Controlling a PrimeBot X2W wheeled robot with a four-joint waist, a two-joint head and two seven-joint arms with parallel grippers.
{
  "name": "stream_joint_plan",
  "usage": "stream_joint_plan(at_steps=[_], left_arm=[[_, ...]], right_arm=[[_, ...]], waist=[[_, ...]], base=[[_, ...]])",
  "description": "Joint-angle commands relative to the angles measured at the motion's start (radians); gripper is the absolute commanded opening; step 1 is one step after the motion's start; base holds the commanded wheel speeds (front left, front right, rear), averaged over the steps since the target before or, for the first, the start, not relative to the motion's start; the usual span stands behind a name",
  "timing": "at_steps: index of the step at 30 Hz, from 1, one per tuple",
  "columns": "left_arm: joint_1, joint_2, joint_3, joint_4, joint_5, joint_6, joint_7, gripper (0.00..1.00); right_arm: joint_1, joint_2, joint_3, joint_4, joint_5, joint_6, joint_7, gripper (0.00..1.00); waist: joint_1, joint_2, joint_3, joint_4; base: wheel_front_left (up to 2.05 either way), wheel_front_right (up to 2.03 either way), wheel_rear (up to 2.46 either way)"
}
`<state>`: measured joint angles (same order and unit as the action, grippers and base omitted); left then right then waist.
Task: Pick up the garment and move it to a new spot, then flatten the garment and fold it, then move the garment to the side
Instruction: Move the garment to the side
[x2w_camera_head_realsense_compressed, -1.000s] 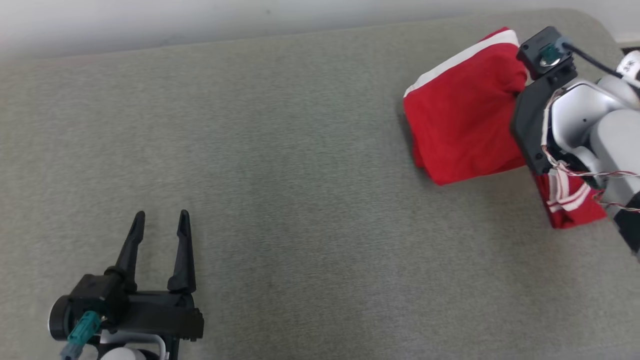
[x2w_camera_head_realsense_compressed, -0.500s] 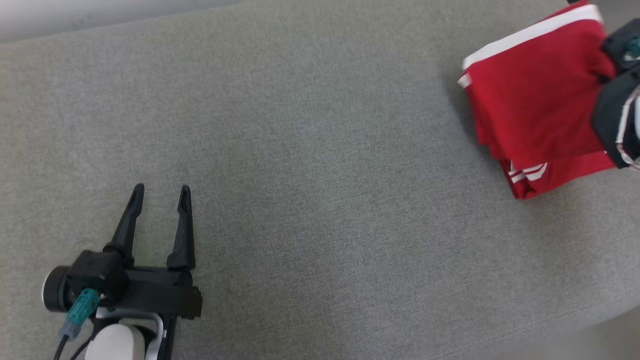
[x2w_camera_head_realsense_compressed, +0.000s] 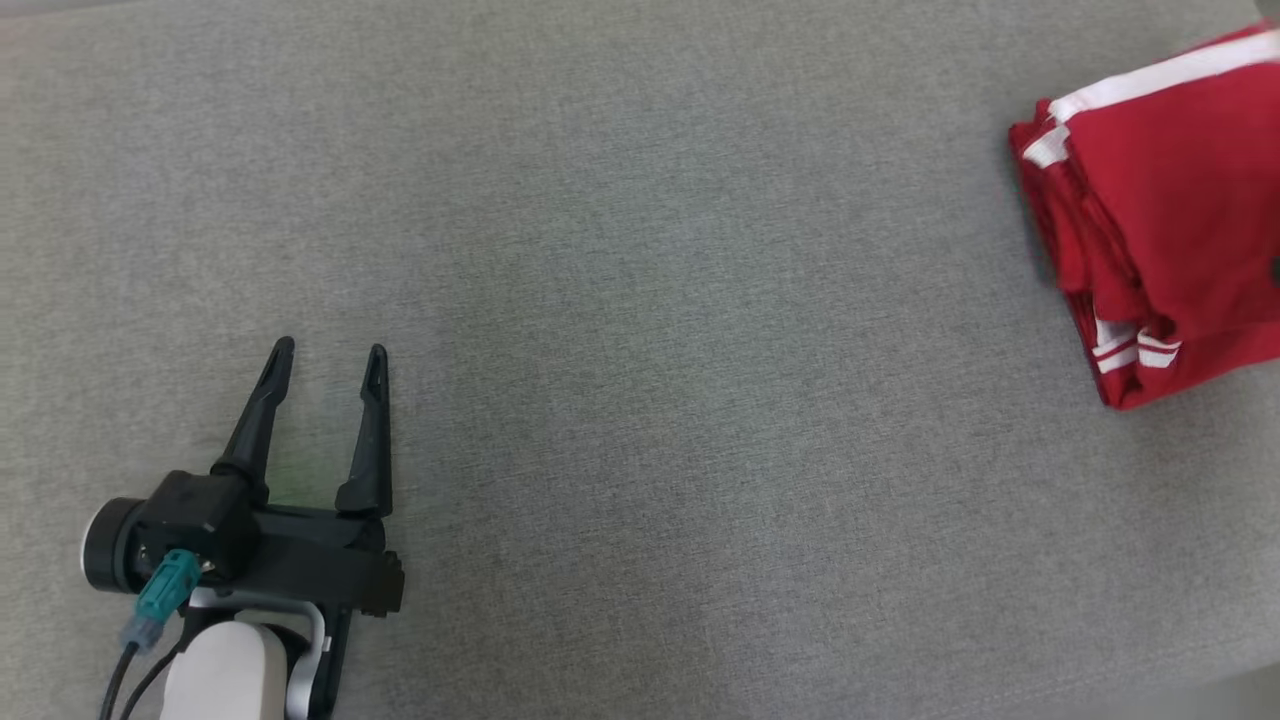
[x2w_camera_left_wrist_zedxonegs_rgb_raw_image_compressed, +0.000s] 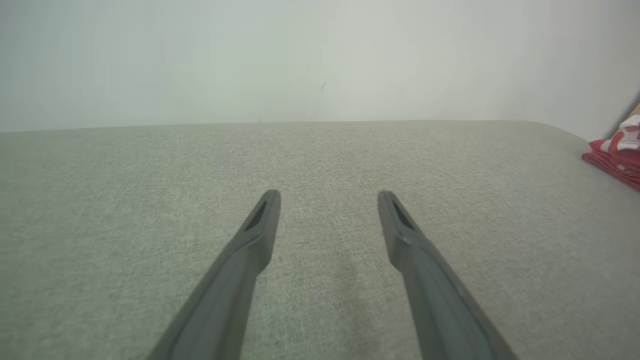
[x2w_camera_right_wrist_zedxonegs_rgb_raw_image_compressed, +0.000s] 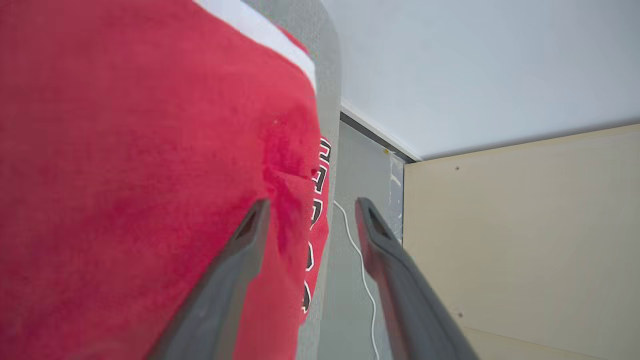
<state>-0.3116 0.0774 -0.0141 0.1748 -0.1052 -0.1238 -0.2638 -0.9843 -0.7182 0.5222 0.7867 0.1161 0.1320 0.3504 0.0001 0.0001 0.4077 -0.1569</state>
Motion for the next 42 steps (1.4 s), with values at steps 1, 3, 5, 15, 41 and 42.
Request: stream_joint_plan(at_steps=[1,3,5,15,41,42], left_arm=[[0.002,0.002,0.011,0.004,-0.001,-0.004,0.0,1.0],[0.013,-0.002,0.019,0.001,-0.014,-0.005,0.0,1.0],[0.031,-0.007,0.02,-0.003,-0.026,-0.005,0.0,1.0],[0.141,-0.018,0.053,0.009,-0.046,-0.004,0.0,1.0],[0.329,-0.027,0.138,0.089,-0.046,0.0,0.0,1.0],[0.333,-0.027,0.141,0.09,-0.047,-0.001,0.0,1.0]], right_arm=[[0.022,0.022,-0.031,0.007,-0.029,-0.003,-0.037,1.0],[0.036,0.054,-0.079,0.009,-0.032,-0.003,-0.075,1.0],[0.066,0.089,-0.13,0.008,-0.036,-0.003,-0.119,1.0],[0.289,0.265,-0.329,-0.134,0.068,-0.003,-0.368,1.0],[0.807,0.538,-0.44,-0.369,0.179,-0.003,-0.567,1.0],[0.813,0.538,-0.44,-0.369,0.173,-0.003,-0.568,1.0]], waist=[[-0.0001,-0.0001,-0.018,0.009],[-0.0001,-0.0001,-0.038,0.012],[-0.0001,-0.0001,-0.067,0.019],[-0.0001,-0.0001,-0.24,0.051],[-0.0001,-0.0001,-0.477,0.137],[-0.0001,-0.0001,-0.48,0.137]], base=[[0.0,0.0,0.0],[0.0,0.0,0.0],[0.0,0.0,0.0],[0.0,0.0,0.0],[0.0,0.0,0.0],[0.0,0.0,0.0]])
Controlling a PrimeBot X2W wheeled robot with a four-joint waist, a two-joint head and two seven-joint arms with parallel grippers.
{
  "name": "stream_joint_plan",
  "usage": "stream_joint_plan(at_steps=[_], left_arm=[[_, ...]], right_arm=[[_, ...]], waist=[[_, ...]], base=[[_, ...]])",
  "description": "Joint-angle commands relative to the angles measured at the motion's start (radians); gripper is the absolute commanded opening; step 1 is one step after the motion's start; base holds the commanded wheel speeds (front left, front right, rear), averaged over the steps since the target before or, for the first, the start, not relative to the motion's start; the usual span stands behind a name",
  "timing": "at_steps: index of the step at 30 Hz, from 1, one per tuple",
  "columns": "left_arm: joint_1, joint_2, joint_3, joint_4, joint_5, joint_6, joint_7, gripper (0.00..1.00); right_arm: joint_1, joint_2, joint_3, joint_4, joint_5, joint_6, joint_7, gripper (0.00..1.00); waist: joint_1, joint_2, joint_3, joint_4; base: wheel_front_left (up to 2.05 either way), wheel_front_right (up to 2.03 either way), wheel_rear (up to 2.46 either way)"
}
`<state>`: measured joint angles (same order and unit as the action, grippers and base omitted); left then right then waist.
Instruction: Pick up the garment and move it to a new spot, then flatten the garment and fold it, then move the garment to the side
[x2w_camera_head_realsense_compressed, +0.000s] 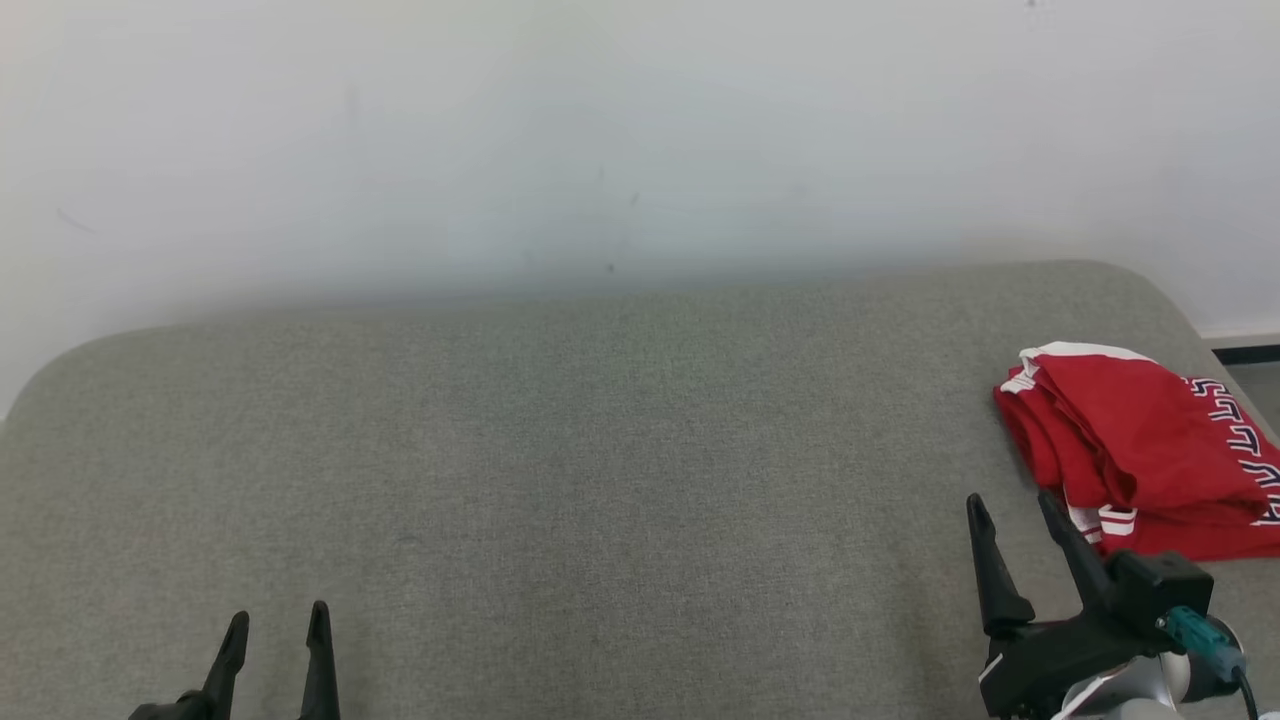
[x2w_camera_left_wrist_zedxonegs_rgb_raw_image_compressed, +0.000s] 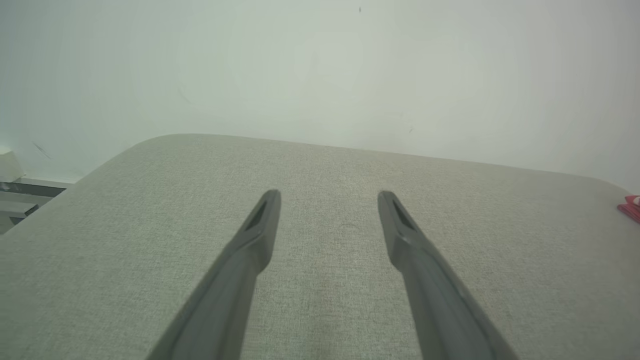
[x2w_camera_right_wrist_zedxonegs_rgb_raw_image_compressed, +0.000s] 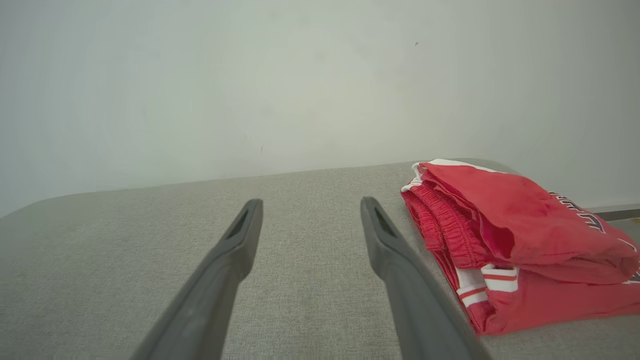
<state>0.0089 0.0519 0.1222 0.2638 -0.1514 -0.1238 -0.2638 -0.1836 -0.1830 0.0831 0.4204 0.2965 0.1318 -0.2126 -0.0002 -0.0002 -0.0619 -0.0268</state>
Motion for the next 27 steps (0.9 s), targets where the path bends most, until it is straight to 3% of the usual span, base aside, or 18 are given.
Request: stream_joint_plan(at_steps=[1,27], left_arm=[[0.014,-0.001,0.006,0.003,0.0,-0.001,0.0,1.0],[0.016,-0.001,0.005,0.018,-0.017,0.009,0.0,1.0]], right_arm=[[0.019,0.005,-0.002,-0.004,-0.012,-0.003,-0.007,1.0],[0.05,0.028,-0.022,-0.029,-0.053,-0.003,0.023,1.0]], waist=[[0.0002,0.0002,-0.013,0.008],[0.0002,0.0002,-0.024,0.003]], base=[[0.0,0.0,0.0],[0.0,0.0,0.0]])
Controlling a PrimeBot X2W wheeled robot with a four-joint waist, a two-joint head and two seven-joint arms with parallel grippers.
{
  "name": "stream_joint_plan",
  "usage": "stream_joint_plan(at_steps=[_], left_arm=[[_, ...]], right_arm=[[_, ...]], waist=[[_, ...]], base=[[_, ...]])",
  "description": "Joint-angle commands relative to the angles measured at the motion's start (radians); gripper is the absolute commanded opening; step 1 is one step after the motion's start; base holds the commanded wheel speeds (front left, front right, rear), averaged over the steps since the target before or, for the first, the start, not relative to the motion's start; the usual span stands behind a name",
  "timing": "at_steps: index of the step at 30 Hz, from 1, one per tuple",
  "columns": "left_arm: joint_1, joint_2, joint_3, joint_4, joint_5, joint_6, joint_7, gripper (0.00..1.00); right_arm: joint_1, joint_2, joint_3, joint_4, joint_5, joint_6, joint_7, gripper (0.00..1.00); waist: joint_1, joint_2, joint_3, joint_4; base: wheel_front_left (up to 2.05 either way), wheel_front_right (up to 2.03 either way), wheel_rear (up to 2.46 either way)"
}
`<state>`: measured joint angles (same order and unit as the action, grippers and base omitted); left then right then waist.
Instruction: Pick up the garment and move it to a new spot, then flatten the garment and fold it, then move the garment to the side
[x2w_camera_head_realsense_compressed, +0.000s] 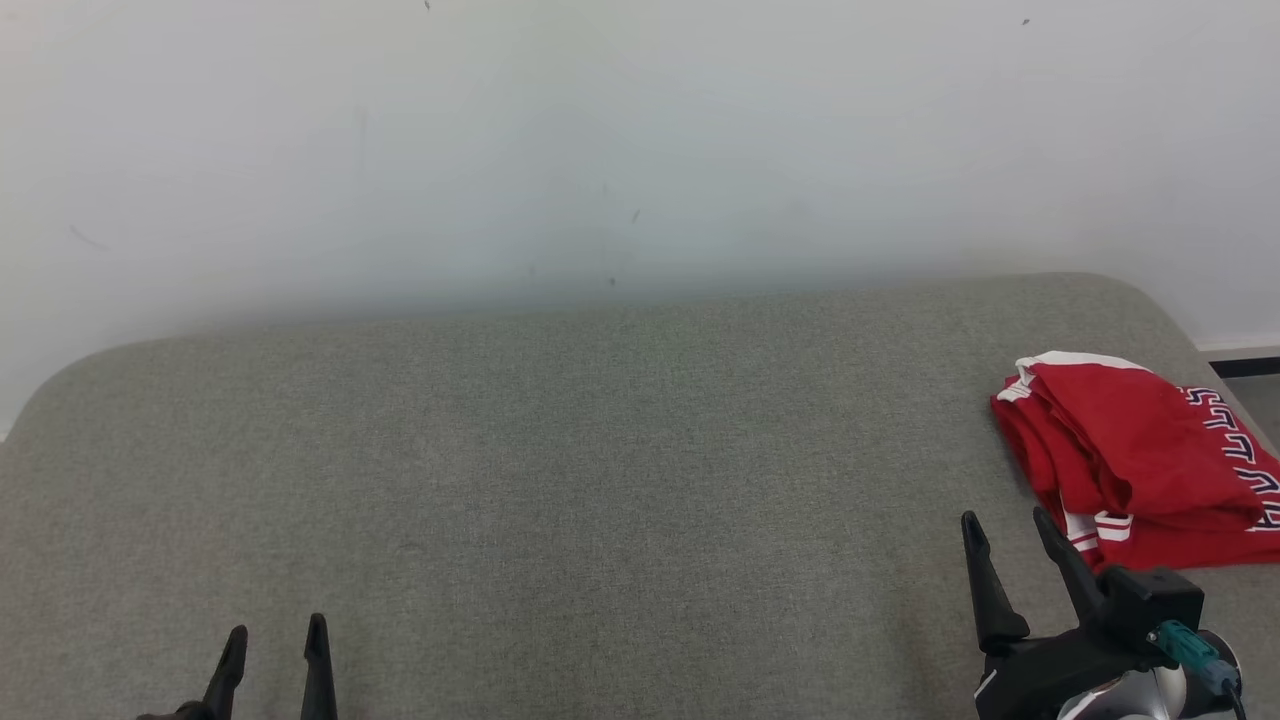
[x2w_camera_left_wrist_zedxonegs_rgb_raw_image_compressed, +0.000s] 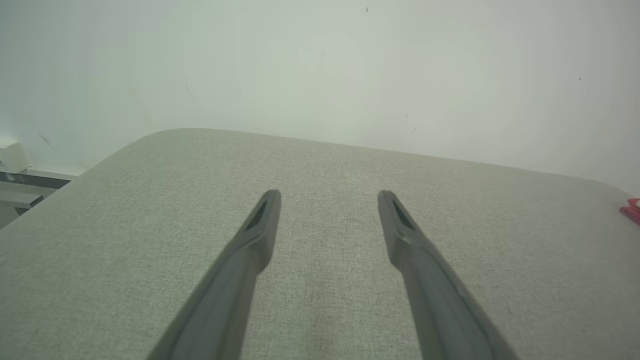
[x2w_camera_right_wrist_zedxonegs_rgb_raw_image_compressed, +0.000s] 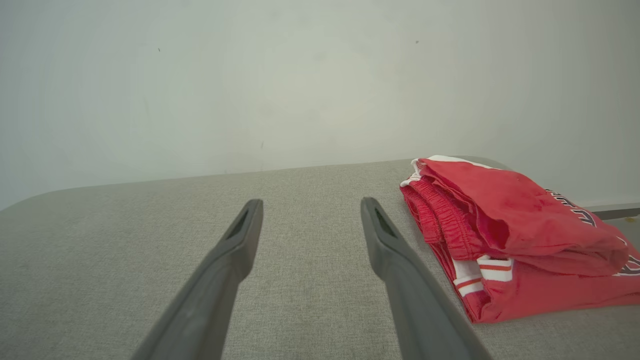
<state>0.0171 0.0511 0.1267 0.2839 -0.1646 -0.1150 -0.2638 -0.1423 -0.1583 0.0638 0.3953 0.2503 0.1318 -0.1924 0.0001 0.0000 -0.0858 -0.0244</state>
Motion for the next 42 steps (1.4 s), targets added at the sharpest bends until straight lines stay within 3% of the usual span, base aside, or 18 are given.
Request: stream_joint_plan(at_steps=[1,13,14,21,42], left_arm=[[0.009,-0.001,0.001,-0.003,-0.004,0.001,0.0,1.0],[0.011,-0.001,-0.007,-0.013,0.0,0.009,0.0,1.0],[0.004,0.0,-0.007,-0.009,-0.004,0.005,0.0,0.0],[0.035,-0.013,-0.008,0.055,-0.01,0.004,0.009,0.0],[-0.011,-0.009,-0.009,0.031,-0.38,-0.001,0.104,0.0]], right_arm=[[0.01,0.004,-0.003,-0.004,-0.007,-0.003,0.004,1.0],[0.011,0.011,0.001,-0.01,-0.01,-0.003,0.003,1.0],[0.002,0.01,0.001,-0.007,-0.006,0.0,0.007,0.0],[0.06,0.022,0.006,0.054,-0.001,0.0,0.014,0.0],[0.049,0.044,-0.043,0.001,0.349,0.0,0.09,0.0]], waist=[[-0.0001,0.0,0.0,0.0],[-0.0001,0.0,0.004,0.004],[0.0,0.0,0.004,0.004],[0.0,0.0,0.005,0.004],[0.0,0.0,0.018,0.007]], base=[[0.0,0.0,0.0],[0.0,0.0,0.0],[0.0,0.0,0.0],[0.0,0.0,0.0],[0.0,0.0,0.0]])
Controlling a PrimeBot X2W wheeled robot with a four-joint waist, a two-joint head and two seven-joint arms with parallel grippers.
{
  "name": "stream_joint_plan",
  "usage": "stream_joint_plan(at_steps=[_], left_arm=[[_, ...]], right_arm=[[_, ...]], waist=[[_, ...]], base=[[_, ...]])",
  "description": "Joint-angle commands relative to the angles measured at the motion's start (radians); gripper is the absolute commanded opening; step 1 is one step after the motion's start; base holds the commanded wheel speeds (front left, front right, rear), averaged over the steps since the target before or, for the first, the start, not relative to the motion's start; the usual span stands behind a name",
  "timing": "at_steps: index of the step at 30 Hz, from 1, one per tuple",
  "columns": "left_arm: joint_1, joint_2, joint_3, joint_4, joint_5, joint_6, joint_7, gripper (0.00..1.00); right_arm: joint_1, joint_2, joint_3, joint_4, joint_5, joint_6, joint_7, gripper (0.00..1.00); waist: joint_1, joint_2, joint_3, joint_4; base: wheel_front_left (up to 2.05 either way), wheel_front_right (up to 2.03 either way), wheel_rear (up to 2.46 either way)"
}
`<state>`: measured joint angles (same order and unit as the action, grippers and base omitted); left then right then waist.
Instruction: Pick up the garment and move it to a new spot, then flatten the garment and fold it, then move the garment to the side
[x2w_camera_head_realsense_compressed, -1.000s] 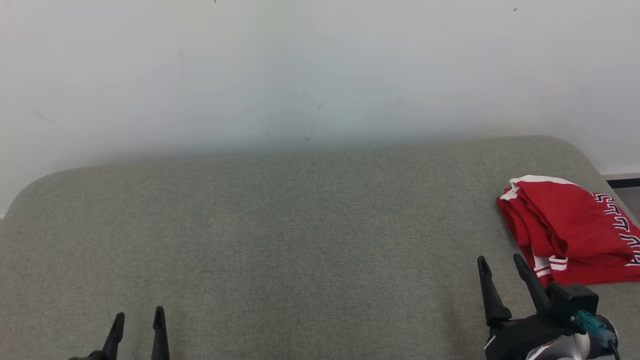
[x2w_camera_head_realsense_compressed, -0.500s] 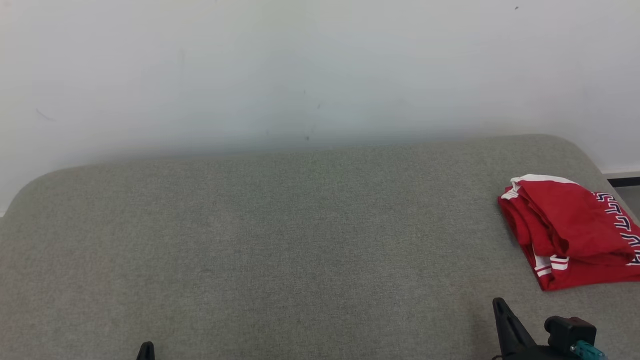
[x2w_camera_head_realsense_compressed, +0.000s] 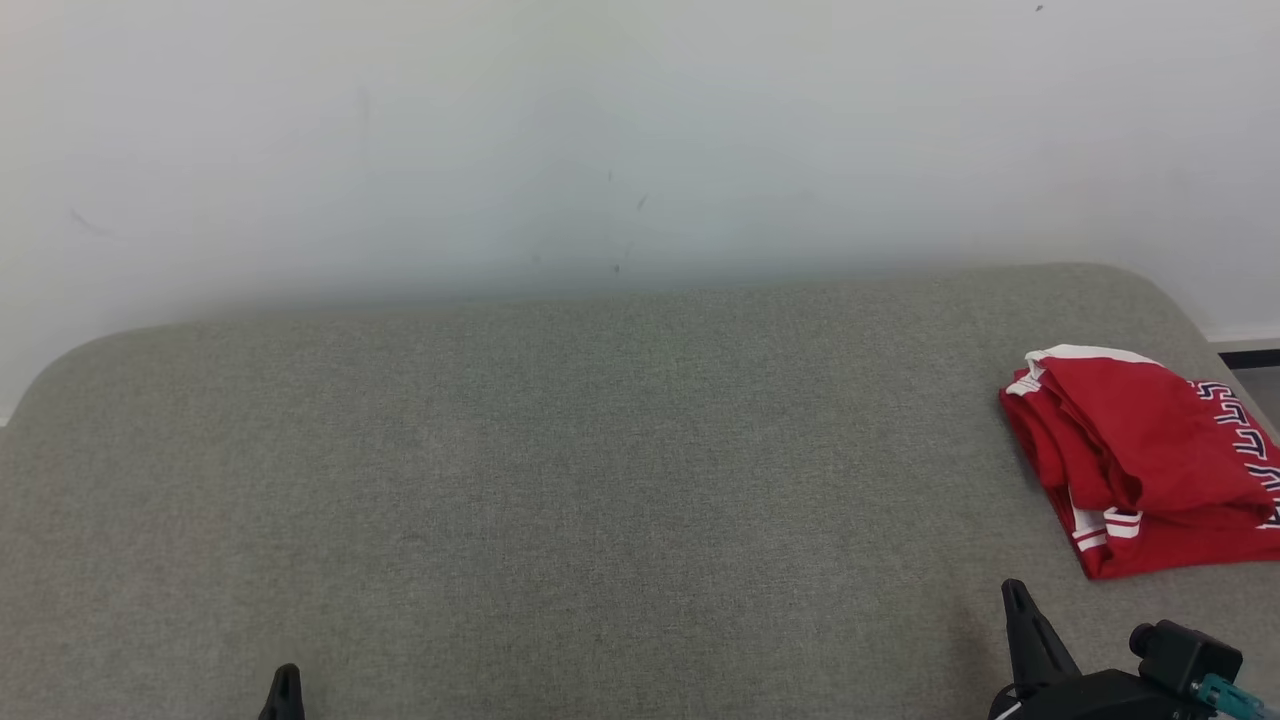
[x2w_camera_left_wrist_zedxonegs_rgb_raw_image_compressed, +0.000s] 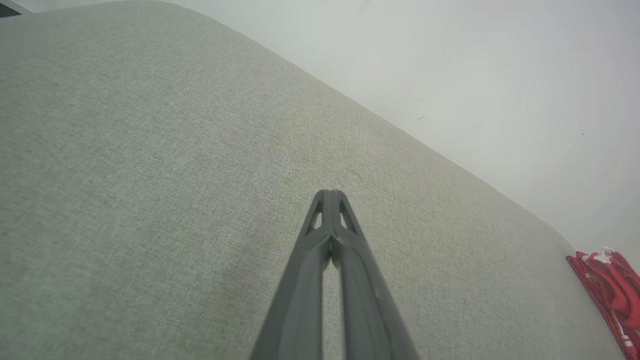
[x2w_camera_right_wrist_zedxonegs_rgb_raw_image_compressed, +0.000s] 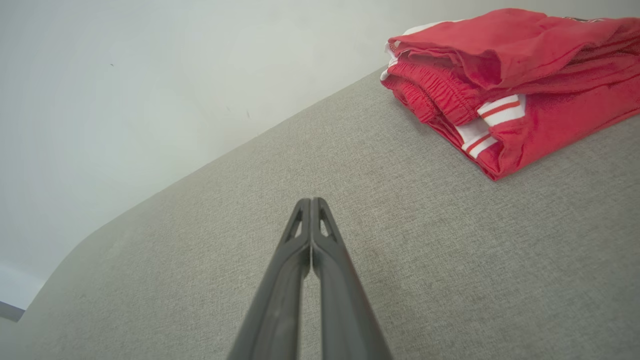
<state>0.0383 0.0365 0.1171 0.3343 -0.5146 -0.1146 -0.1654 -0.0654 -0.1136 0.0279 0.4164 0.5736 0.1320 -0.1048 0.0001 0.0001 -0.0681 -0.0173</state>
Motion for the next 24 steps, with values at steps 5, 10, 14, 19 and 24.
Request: stream_joint_plan(at_steps=[5,10,14,19,24], left_arm=[[-0.042,0.006,0.001,-0.025,-0.109,-0.003,0.026,0.0],[-0.051,0.007,0.0,-0.03,-0.185,-0.004,0.045,0.0],[-0.057,0.008,0.0,-0.034,-0.242,-0.005,0.06,0.0],[-0.067,0.009,0.0,-0.039,-0.31,-0.006,0.078,0.0],[-0.074,0.01,0.0,-0.043,-0.375,-0.007,0.095,0.0]], right_arm=[[-0.031,0.004,-0.017,-0.032,0.101,0.0,0.018,0.0],[-0.032,0.009,-0.027,-0.043,0.173,-0.001,0.034,0.0],[-0.034,0.012,-0.034,-0.051,0.228,-0.001,0.045,0.0],[-0.035,0.016,-0.043,-0.061,0.293,-0.001,0.06,0.0],[-0.037,0.02,-0.051,-0.07,0.354,-0.001,0.072,0.0]], waist=[[0.0,-0.0001,0.004,0.001],[0.0,-0.0001,0.007,0.002],[0.0,-0.0001,0.01,0.002],[-0.0001,-0.0001,0.013,0.003],[-0.0001,-0.0001,0.016,0.004]], base=[[0.0,0.0,0.0],[0.0,0.0,0.0],[0.0,0.0,0.0],[0.0,0.0,0.0],[0.0,0.0,0.0]])
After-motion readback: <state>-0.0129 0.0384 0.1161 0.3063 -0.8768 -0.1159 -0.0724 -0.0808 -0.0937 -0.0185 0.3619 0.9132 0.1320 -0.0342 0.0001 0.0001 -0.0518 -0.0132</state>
